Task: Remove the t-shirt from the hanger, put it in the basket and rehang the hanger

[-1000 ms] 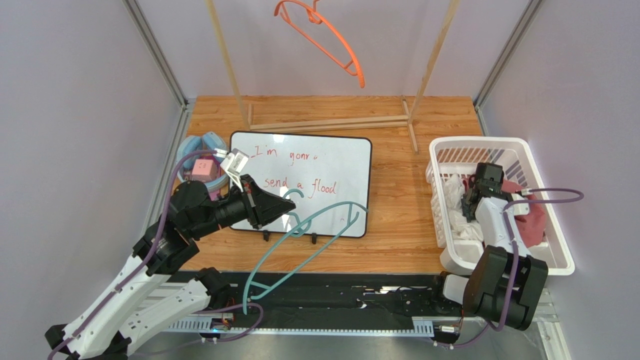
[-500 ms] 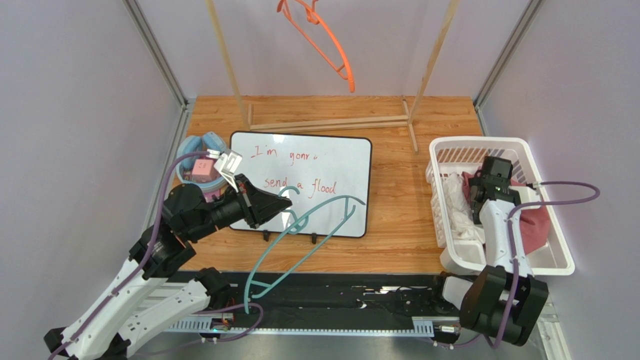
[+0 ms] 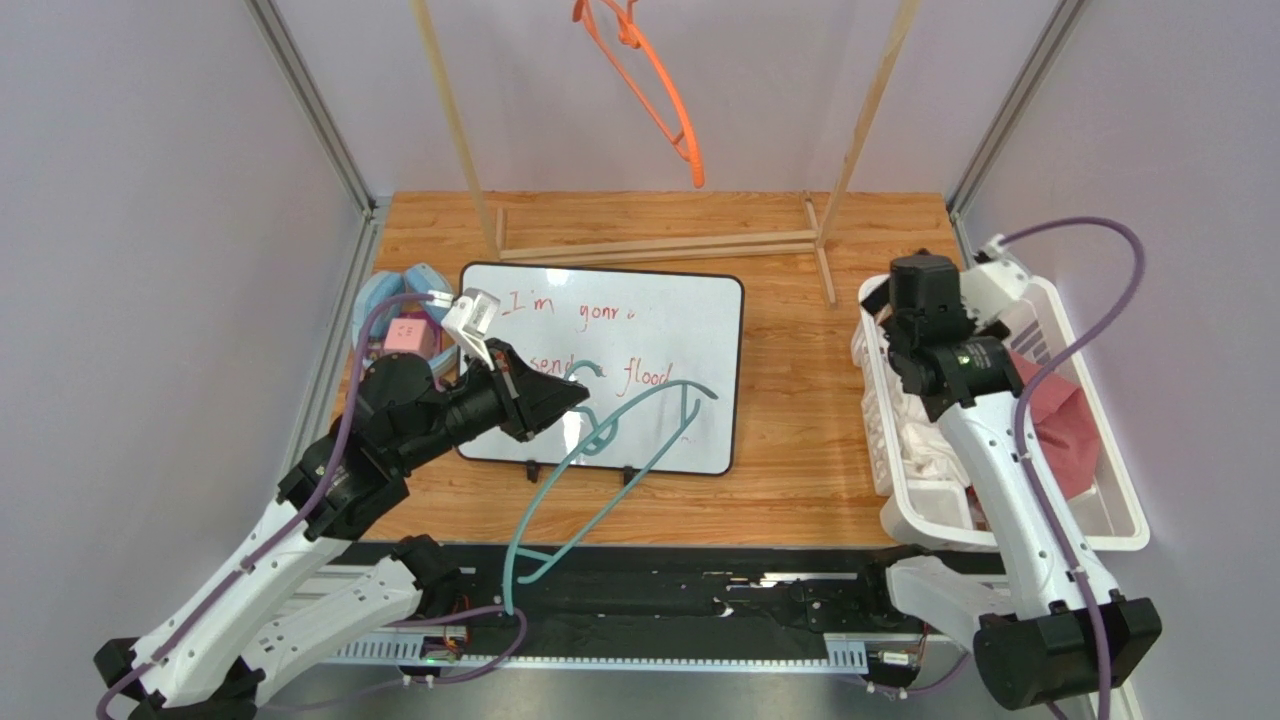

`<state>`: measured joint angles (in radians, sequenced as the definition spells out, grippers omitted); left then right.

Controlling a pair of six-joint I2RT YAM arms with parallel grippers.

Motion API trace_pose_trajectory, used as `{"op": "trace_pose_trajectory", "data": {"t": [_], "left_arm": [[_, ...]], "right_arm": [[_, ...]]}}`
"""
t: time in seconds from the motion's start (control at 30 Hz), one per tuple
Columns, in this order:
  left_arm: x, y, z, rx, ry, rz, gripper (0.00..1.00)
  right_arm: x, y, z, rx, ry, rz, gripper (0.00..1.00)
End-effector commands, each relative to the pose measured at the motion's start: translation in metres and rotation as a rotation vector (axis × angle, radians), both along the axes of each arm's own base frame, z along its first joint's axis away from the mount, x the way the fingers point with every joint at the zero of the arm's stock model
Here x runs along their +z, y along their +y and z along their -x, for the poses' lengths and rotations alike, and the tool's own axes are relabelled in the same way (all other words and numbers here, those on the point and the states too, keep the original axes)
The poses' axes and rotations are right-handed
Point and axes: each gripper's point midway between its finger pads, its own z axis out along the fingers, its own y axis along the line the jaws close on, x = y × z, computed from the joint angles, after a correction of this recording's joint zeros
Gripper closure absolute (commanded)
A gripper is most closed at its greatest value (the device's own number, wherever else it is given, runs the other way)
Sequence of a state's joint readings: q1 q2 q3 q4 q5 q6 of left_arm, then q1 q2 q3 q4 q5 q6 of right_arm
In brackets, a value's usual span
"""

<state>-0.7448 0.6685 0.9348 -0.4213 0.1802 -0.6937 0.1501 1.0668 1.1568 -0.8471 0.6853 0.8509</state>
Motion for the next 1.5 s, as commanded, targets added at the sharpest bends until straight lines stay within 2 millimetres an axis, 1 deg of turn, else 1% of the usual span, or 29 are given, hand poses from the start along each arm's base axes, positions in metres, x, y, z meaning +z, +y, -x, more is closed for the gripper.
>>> {"op": "trace_pose_trajectory", "data": {"t": [0.0, 0.03, 0.07, 0.1, 0.13, 0.17, 0.2, 0.27, 0.3, 0.37, 0.4, 0.43, 0.47, 0.5, 0.53, 0.57, 0.6, 0.63, 0.67, 0.7, 0.73, 0.8, 0.9, 0.93, 1.07, 1.27, 1.3, 1.4, 1.47], "left_arm": [[0.021, 0.015, -0.015, 0.132, -0.037, 0.036, 1.00], [0.020, 0.021, -0.021, 0.177, -0.034, 0.030, 1.00], [0.020, 0.025, -0.024, 0.209, -0.026, 0.038, 1.00], [0.021, 0.028, -0.026, 0.234, -0.023, 0.041, 1.00], [0.021, 0.035, -0.031, 0.283, -0.023, 0.044, 1.00], [0.021, 0.037, -0.034, 0.308, -0.016, 0.052, 1.00], [0.021, 0.040, -0.036, 0.330, -0.016, 0.057, 1.00], [0.025, 0.049, -0.041, 0.384, -0.028, 0.065, 1.00], [0.029, 0.051, -0.042, 0.397, -0.037, 0.074, 1.00], [0.036, 0.057, -0.044, 0.433, -0.049, 0.097, 1.00], [0.040, 0.059, -0.045, 0.443, -0.058, 0.108, 1.00], [0.045, 0.063, -0.045, 0.463, -0.070, 0.123, 1.00], [0.047, 0.065, -0.046, 0.475, -0.071, 0.132, 1.00], [0.055, 0.069, -0.046, 0.489, -0.080, 0.148, 1.00], [0.058, 0.074, -0.048, 0.519, -0.083, 0.152, 1.00], [0.061, 0.078, -0.049, 0.540, -0.076, 0.163, 1.00], [0.071, 0.083, -0.048, 0.565, -0.079, 0.183, 1.00], [0.068, 0.090, -0.053, 0.615, -0.066, 0.164, 1.00], [0.071, 0.092, -0.055, 0.634, -0.065, 0.162, 1.00], [0.081, 0.096, -0.055, 0.650, -0.074, 0.172, 1.00], [0.076, 0.098, -0.061, 0.680, -0.060, 0.136, 1.00], [0.082, 0.100, -0.068, 0.715, -0.060, 0.115, 1.00], [0.084, 0.102, -0.073, 0.745, -0.056, 0.090, 1.00], [0.081, 0.101, -0.077, 0.756, -0.050, 0.074, 1.00], [0.083, 0.099, -0.086, 0.781, -0.056, 0.054, 1.00], [0.089, 0.094, -0.093, 0.791, -0.051, 0.056, 1.00], [0.092, 0.094, -0.094, 0.792, -0.054, 0.062, 1.00], [0.092, 0.094, -0.097, 0.805, -0.070, 0.046, 1.00], [0.090, 0.097, -0.100, 0.825, -0.076, 0.028, 1.00]], "right_arm": [[0.026, 0.099, -0.029, 0.613, -0.060, 0.182, 0.03], [0.024, 0.136, -0.025, 0.801, -0.080, 0.152, 0.00], [0.019, 0.159, -0.018, 0.938, -0.088, 0.171, 0.00], [0.027, 0.192, -0.012, 1.074, -0.154, 0.159, 0.00], [0.029, 0.229, 0.005, 1.271, -0.191, 0.093, 0.00], [0.028, 0.248, 0.016, 1.379, -0.198, 0.060, 0.00], [0.034, 0.274, 0.033, 1.495, -0.225, 0.037, 0.00], [0.037, 0.304, 0.058, 1.641, -0.237, 0.009, 0.00], [0.047, 0.325, 0.082, 1.742, -0.265, 0.025, 0.00], [0.048, 0.344, 0.098, 1.807, -0.251, 0.069, 0.00], [0.050, 0.361, 0.124, 1.898, -0.251, 0.101, 0.00], [0.064, 0.367, 0.127, 1.889, -0.281, 0.144, 0.00], [0.063, 0.376, 0.135, 1.911, -0.275, 0.169, 0.00], [0.065, 0.388, 0.156, 1.969, -0.284, 0.199, 0.00], [0.077, 0.392, 0.159, 1.969, -0.318, 0.248, 0.00], [0.075, 0.400, 0.166, 1.997, -0.310, 0.271, 0.00], [0.075, 0.405, 0.179, 2.016, -0.313, 0.299, 0.00], [0.084, 0.408, 0.181, 2.014, -0.339, 0.325, 0.00], [0.082, 0.414, 0.187, 2.030, -0.335, 0.328, 0.00], [0.085, 0.420, 0.199, 2.074, -0.365, 0.358, 0.00], [0.085, 0.423, 0.199, 2.070, -0.370, 0.382, 0.00], [0.081, 0.431, 0.203, 2.079, -0.363, 0.427, 0.00], [0.071, 0.435, 0.192, 2.019, -0.312, 0.511, 0.00], [0.068, 0.434, 0.186, 1.983, -0.294, 0.544, 0.00], [0.057, 0.437, 0.179, 1.939, -0.261, 0.634, 0.00], [0.055, 0.441, 0.173, 1.872, -0.266, 0.691, 0.03], [0.057, 0.443, 0.175, 1.867, -0.277, 0.693, 0.04], [0.065, 0.436, 0.170, 1.800, -0.289, 0.737, 0.04], [0.079, 0.426, 0.166, 1.751, -0.302, 0.734, 0.05]]}}
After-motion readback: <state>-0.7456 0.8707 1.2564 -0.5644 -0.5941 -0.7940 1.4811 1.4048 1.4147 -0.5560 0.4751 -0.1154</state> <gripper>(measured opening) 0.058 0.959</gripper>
